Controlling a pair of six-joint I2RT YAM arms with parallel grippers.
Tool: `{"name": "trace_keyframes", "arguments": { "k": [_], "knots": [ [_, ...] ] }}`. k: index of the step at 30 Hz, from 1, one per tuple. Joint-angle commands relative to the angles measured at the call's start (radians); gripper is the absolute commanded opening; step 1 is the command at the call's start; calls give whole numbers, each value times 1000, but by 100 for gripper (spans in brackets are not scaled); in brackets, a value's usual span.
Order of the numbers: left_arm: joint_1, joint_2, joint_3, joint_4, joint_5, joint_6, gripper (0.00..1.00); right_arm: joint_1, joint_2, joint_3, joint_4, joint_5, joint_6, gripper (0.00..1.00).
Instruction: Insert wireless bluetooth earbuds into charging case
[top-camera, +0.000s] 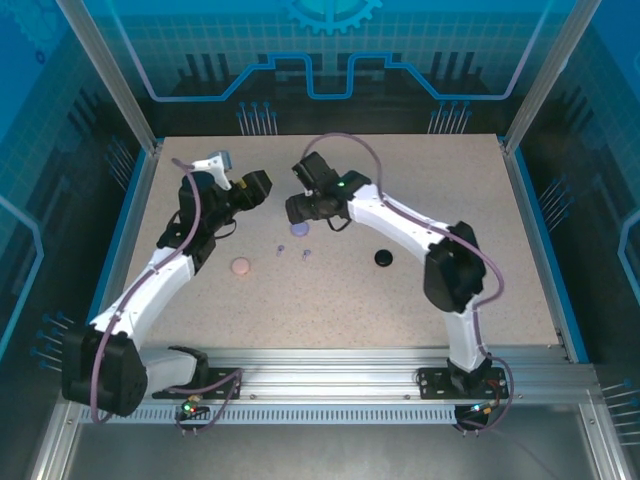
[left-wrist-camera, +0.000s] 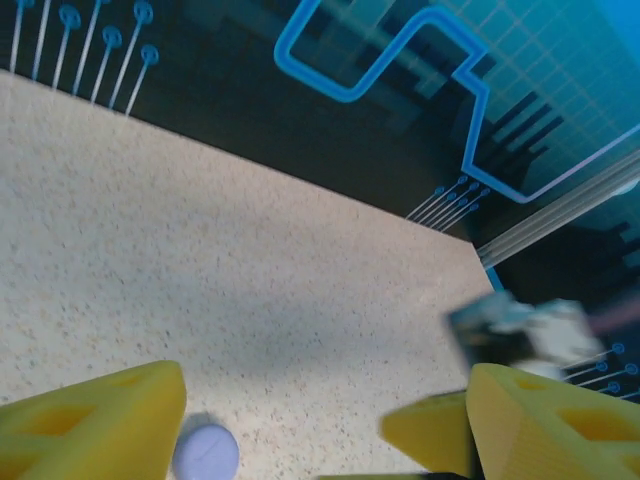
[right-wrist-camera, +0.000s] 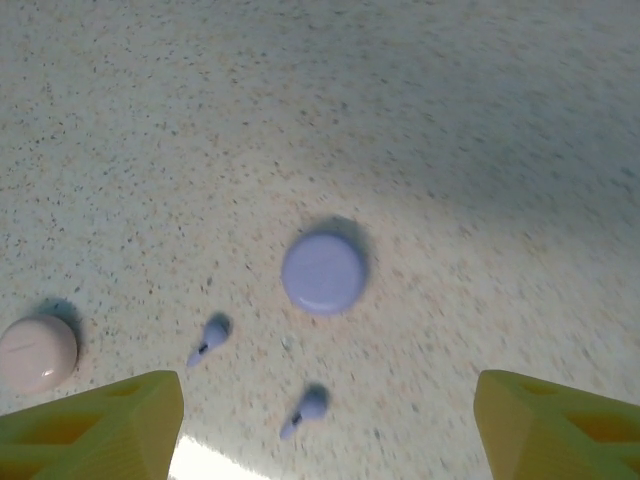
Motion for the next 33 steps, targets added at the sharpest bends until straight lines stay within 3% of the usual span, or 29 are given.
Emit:
{"name": "trace_keyframes", "arguments": {
  "k": [1, 5, 11, 33],
  "knots": [
    [20, -50, -6, 26, -3, 5, 83, 1, 120, 146, -107, -66, -184, 77],
    [42, -80, 3, 24, -3, 8, 99, -6, 245, 288, -163, -87, -244, 78],
    [71, -111, 6, 46, 2, 3, 99, -16, 406, 459, -241, -96, -277, 78],
    [128, -107, -68, 237, 64, -163, 99, -33, 566, 584, -282, -112, -300, 75]
  ]
}}
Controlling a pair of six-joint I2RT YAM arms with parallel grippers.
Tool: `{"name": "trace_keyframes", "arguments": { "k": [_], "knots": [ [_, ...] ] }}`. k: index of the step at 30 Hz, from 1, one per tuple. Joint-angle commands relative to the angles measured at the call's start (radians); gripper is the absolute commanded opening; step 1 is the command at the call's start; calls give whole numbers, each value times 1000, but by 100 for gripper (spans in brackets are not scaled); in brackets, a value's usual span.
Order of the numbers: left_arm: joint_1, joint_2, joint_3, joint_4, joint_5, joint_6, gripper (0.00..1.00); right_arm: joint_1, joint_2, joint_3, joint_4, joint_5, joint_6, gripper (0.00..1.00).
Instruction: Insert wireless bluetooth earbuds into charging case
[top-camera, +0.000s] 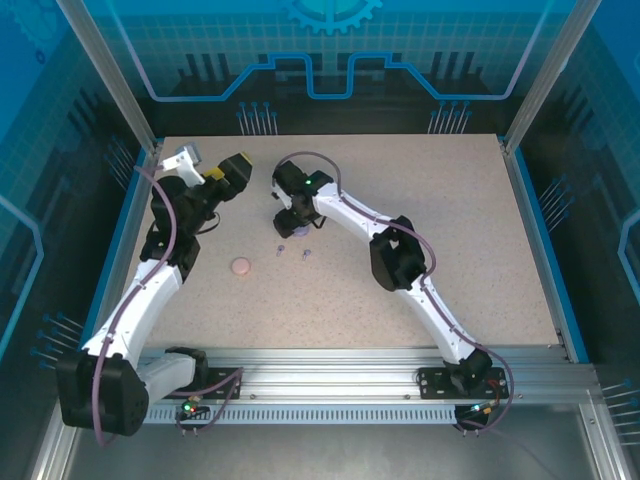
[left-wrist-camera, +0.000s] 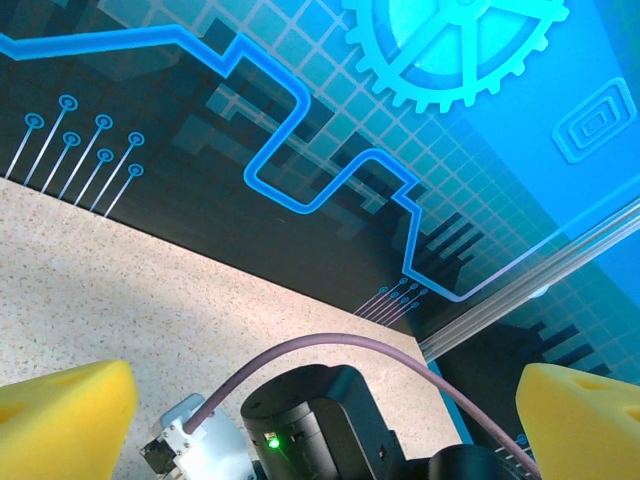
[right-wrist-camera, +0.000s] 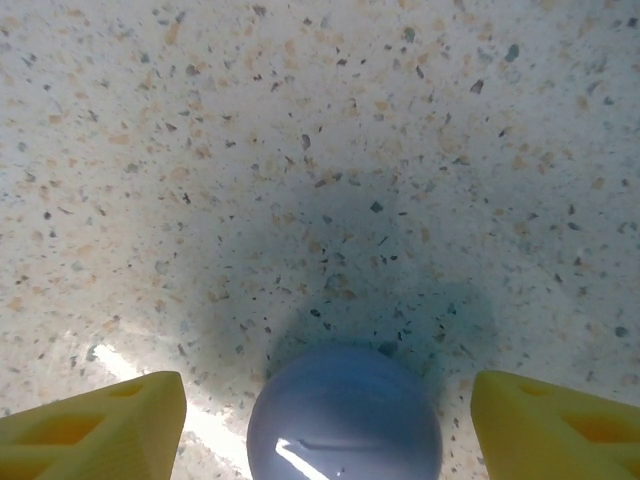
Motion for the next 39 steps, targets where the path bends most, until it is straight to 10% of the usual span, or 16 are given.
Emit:
{"name": "trace_keyframes", "arguments": {
  "k": [1, 39],
  "knots": [
    [20, -13, -21, 76, 27, -37, 99, -12, 37, 40, -44, -12, -14, 75],
    [20, 19, -6, 49, 94, -27, 99, 17, 52, 48, -83, 52, -3, 43]
  ]
}}
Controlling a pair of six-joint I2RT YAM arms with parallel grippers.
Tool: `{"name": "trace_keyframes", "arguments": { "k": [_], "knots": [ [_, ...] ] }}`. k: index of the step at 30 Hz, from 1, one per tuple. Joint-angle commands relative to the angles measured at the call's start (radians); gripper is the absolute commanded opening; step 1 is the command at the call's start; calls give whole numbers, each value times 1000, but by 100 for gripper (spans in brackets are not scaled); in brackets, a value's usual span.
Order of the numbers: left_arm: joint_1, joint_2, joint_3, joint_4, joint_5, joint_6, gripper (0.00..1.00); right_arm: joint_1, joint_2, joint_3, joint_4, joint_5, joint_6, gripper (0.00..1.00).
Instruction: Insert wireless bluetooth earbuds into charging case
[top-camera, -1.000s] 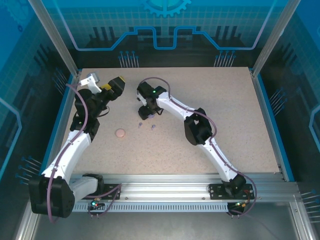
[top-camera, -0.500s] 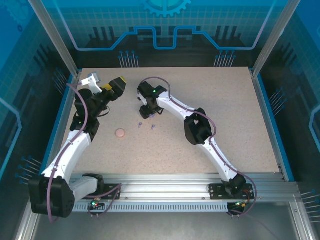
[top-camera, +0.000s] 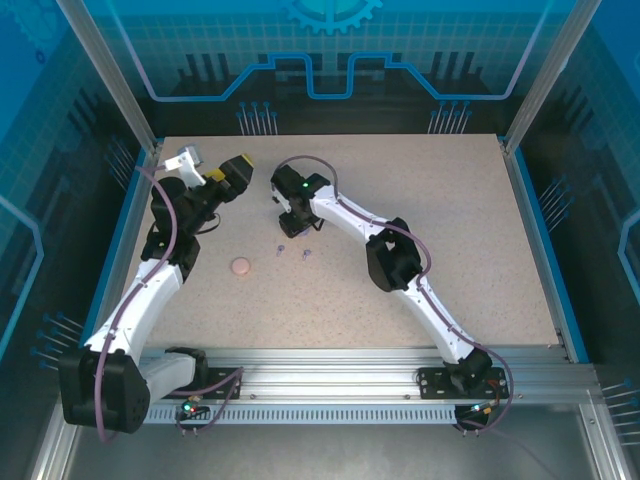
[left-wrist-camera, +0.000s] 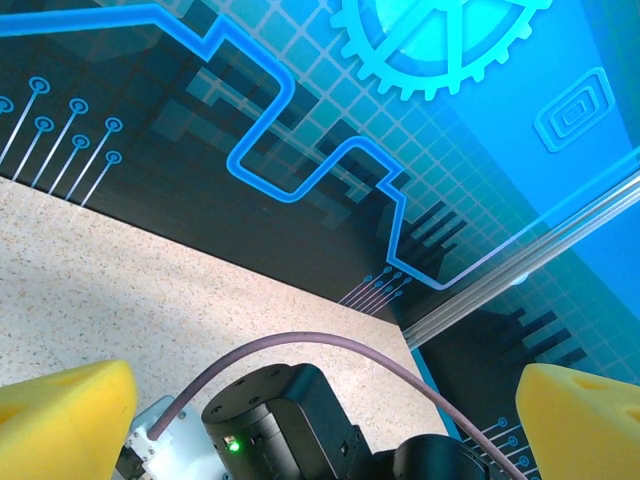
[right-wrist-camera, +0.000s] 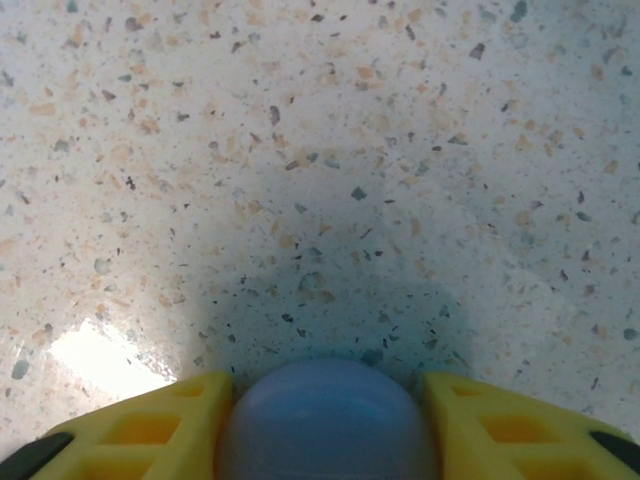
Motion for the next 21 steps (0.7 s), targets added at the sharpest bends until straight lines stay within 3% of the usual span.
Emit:
{"name": "trace_keyframes", "arguments": {
  "k": [1, 6, 14, 21],
  "knots": [
    [10, 8, 7, 18, 30, -23, 99, 5, -6, 5, -48, -3, 19, 42],
    [9, 20, 4, 43, 71, -24, 99, -28, -122, -54, -19, -26, 113, 40],
    [-7, 78, 8, 110, 157, -26, 99, -96, -417, -300, 123, -65, 315, 39],
    [-84, 142, 24, 148, 179, 2, 99, -137, -674, -491, 188, 1, 474, 37]
  ]
}}
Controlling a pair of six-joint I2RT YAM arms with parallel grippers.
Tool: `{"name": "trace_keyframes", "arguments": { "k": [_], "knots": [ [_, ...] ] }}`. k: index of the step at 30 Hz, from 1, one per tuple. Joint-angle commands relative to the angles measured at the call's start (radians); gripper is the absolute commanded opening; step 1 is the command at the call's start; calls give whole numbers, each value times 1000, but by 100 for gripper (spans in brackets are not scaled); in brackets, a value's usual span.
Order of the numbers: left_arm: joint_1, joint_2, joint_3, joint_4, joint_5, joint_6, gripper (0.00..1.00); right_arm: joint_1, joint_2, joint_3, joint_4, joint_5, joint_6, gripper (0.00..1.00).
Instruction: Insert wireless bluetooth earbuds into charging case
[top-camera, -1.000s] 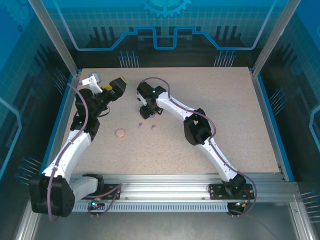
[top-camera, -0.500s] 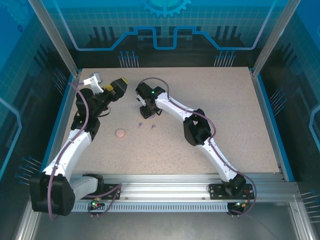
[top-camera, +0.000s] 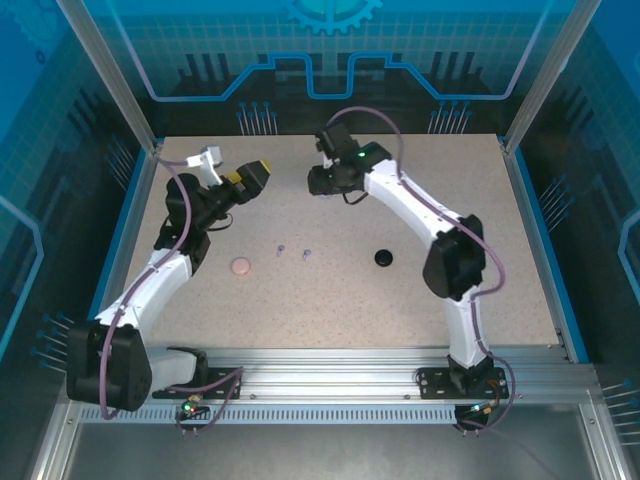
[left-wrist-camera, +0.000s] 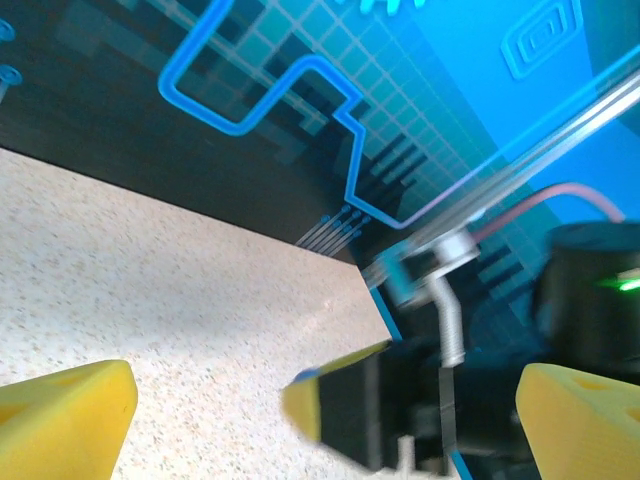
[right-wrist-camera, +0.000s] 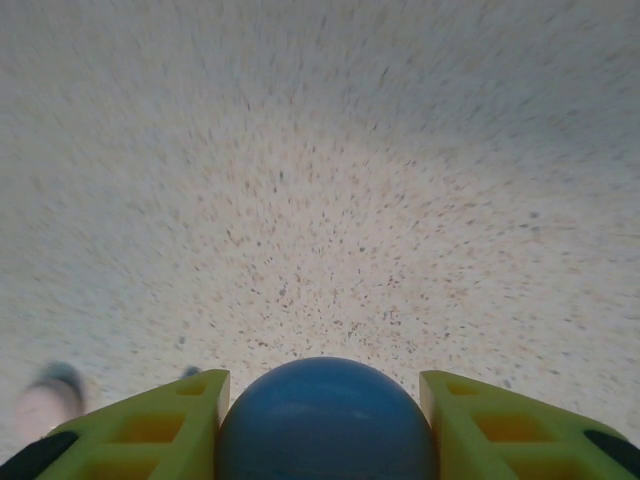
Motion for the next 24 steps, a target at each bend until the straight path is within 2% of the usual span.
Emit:
{"name": "trace_keyframes", "arguments": {
  "k": [1, 5, 10, 15, 24],
  "knots": [
    [-40, 28, 26, 55, 39, 25, 99, -11, -120, -89, 41, 38, 138, 37],
    [-99, 72, 28, 88, 36, 55, 99, -27, -261, -210, 83, 74, 249, 37],
    [-164, 153, -5, 237, 42, 47, 99, -41, -419, -369, 154, 93, 404, 37],
    [-223, 233, -29, 404, 61, 38, 99, -38, -510, -451, 179, 127, 527, 36],
    [-327, 382, -25, 643, 73, 10, 99, -6, -612, -565, 178, 282, 773, 35]
  ]
}}
